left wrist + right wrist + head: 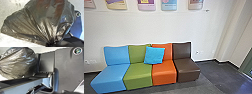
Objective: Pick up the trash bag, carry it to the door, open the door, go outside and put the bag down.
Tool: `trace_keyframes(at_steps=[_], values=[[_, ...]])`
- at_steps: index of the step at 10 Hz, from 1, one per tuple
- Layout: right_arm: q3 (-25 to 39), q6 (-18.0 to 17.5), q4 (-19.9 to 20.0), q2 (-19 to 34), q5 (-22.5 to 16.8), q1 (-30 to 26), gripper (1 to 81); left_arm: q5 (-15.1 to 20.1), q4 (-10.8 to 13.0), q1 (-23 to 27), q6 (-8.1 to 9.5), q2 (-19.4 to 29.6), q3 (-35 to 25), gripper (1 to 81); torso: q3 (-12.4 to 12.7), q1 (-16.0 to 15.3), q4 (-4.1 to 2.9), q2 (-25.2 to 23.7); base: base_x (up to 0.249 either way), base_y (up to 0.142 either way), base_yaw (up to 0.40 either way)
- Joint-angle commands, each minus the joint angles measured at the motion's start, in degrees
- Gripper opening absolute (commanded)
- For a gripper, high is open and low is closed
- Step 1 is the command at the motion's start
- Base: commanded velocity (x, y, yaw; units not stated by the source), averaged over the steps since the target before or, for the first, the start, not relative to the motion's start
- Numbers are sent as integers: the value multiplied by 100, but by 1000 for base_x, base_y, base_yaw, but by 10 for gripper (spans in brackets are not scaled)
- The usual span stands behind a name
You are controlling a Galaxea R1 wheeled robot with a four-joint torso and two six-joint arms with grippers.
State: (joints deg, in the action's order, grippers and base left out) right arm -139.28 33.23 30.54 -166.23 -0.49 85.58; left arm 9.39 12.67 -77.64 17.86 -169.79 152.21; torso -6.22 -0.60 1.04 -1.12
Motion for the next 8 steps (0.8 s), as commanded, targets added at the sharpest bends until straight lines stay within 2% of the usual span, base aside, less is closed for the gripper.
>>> trace_keyframes(at_steps=[1,2,3,8], values=[[33,25,-74,0,-435,-220,811,327,34,324,-11,7,63,10,361,0,0,0,0,0,0],[25,25,-74,-9,-435,-220,811,327,34,324,-53,-3,81,10,382,-2,0,2,0,0,0],[16,25,-83,-26,-435,-220,811,327,25,324,-167,-11,81,10,249,2,0,0,0,0,0],[-125,25,-83,-97,-435,-229,811,336,34,324,-221,-64,81,10,302,60,0,112,0,0,0]])
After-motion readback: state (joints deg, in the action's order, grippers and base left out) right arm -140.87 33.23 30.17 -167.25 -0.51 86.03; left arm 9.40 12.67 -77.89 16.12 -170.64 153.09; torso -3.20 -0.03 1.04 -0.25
